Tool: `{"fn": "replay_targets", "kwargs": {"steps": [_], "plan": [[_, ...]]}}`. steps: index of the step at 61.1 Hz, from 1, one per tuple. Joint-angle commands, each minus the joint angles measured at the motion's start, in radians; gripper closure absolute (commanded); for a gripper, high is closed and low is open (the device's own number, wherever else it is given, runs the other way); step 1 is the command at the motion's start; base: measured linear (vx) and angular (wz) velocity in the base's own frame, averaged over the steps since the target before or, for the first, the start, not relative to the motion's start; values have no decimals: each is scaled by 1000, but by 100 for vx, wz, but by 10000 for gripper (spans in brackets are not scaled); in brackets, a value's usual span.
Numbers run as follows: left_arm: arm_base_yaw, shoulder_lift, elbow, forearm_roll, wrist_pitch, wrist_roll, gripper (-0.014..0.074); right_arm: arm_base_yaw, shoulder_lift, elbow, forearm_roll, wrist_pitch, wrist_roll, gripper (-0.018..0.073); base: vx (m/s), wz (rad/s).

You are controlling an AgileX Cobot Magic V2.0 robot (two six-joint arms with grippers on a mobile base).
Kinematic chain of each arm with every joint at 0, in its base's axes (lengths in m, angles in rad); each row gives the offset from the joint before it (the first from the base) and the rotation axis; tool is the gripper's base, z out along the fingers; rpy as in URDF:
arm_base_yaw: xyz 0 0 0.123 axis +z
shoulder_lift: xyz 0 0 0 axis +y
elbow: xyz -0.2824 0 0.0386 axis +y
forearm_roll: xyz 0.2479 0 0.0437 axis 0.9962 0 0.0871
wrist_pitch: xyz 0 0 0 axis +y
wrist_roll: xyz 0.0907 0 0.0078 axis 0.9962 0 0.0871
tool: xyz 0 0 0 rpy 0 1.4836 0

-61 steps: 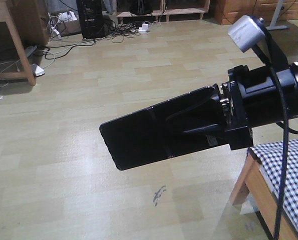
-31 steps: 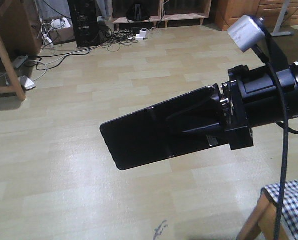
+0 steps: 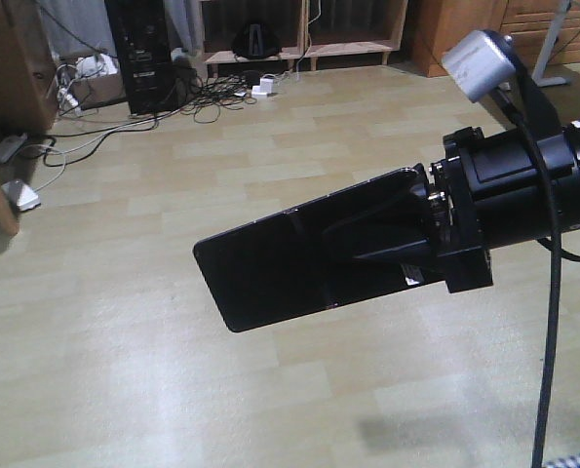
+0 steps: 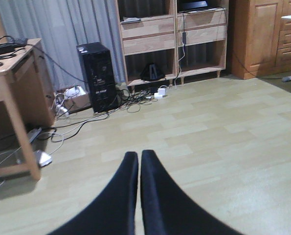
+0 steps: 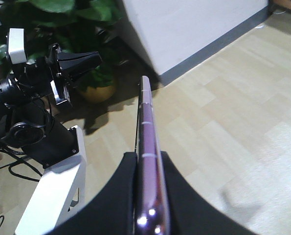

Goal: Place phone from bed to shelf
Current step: 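Carry the phone in the right gripper toward the wooden shelf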

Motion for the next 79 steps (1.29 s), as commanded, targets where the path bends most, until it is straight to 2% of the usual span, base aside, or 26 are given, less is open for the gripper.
{"fn": "replay_targets", "kwargs": {"steps": [1, 79], "plan": [[-2, -4, -26, -5, -70, -4, 596, 0, -30, -25, 87, 58, -3, 561, 44, -12], [-2, -4, -26, -5, -70, -4, 596, 0, -30, -25, 87, 58, -3, 561, 45, -18]]}}
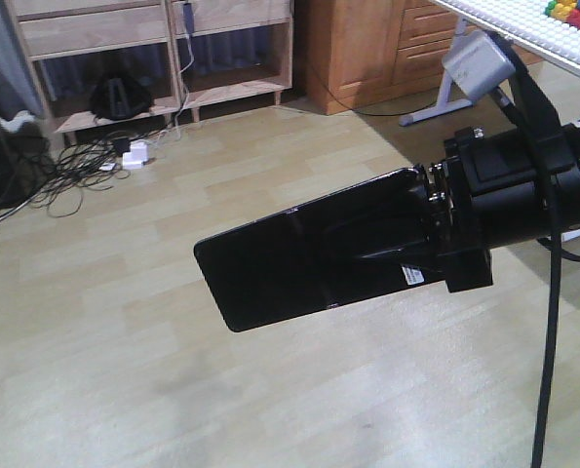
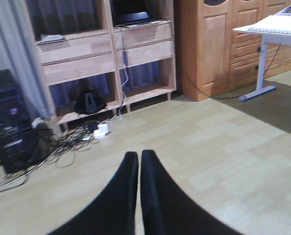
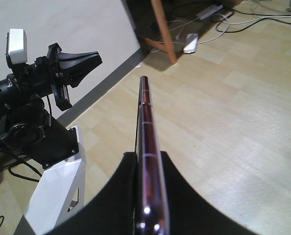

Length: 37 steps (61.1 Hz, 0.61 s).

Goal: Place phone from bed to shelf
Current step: 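Carry the phone in the right gripper toward the wooden shelf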

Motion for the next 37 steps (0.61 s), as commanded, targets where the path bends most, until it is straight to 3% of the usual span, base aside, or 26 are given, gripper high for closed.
{"fn": "replay_targets", "kwargs": {"steps": [1, 37], "plan": [[-2, -4, -26, -5, -70, -4, 596, 0, -30, -25, 87, 58, -3, 561, 47, -21], [-2, -4, -26, -5, -70, -4, 596, 0, -30, -25, 88, 58, -3, 561, 49, -25]]}}
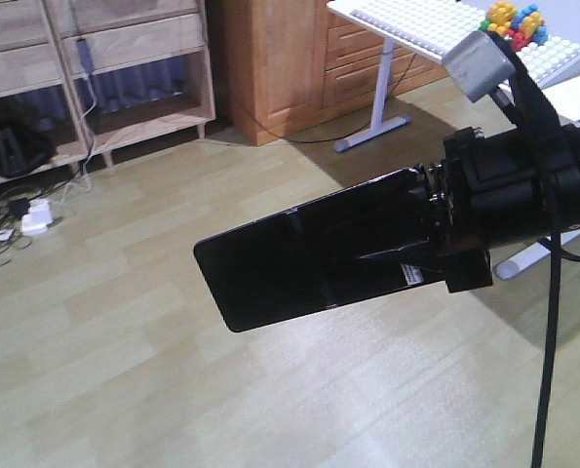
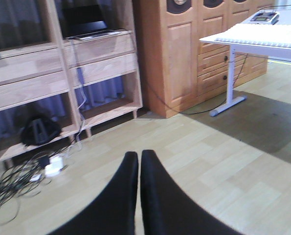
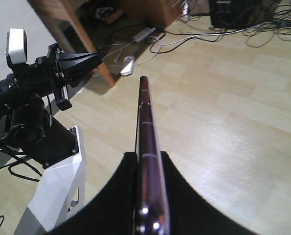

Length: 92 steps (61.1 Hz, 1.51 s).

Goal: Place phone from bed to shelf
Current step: 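Carry the phone in the right gripper toward the wooden shelf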

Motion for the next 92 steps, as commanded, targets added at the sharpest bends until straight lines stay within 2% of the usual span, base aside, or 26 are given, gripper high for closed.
{"fn": "replay_targets", "kwargs": {"steps": [1, 55, 92], "plan": [[-2, -4, -26, -5, -70, -4, 596, 0, -30, -25, 88, 58, -3, 561, 48, -23], [-2, -4, -26, -5, -70, -4, 596, 0, -30, -25, 88, 58, -3, 561, 50, -10], [-2, -4, -26, -5, -70, -4, 596, 0, -30, -25, 88, 58, -3, 561, 48, 13]]}}
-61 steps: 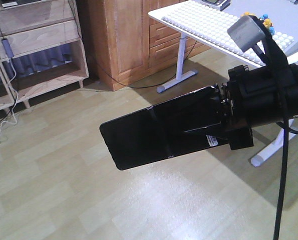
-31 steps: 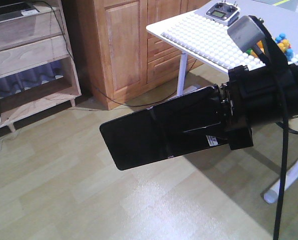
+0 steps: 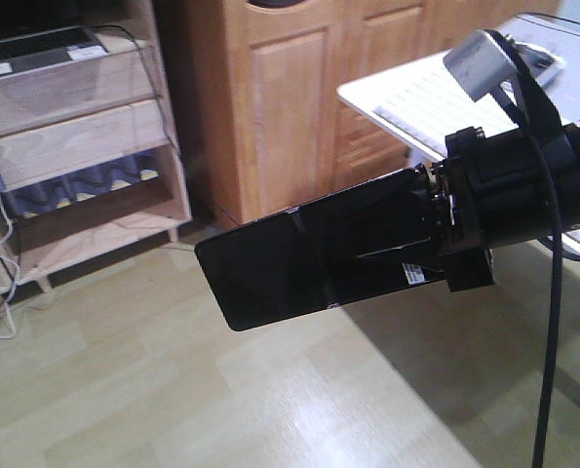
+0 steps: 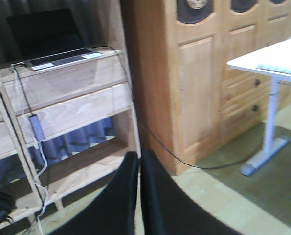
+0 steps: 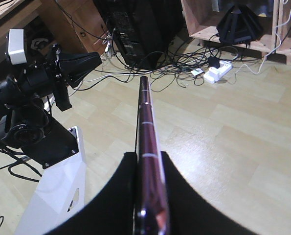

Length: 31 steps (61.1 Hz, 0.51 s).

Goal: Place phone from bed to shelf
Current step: 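Carry the phone in the right gripper toward the wooden shelf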

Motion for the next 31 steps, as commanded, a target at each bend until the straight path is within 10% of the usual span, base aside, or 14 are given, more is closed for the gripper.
{"fn": "replay_targets", "kwargs": {"steps": [1, 31], "plan": [[-2, -4, -26, -5, -70, -4, 596, 0, -30, -25, 88, 58, -3, 561, 48, 32], [-2, -4, -26, -5, -70, -4, 596, -2, -30, -25, 88, 57, -3, 561, 49, 38]]}}
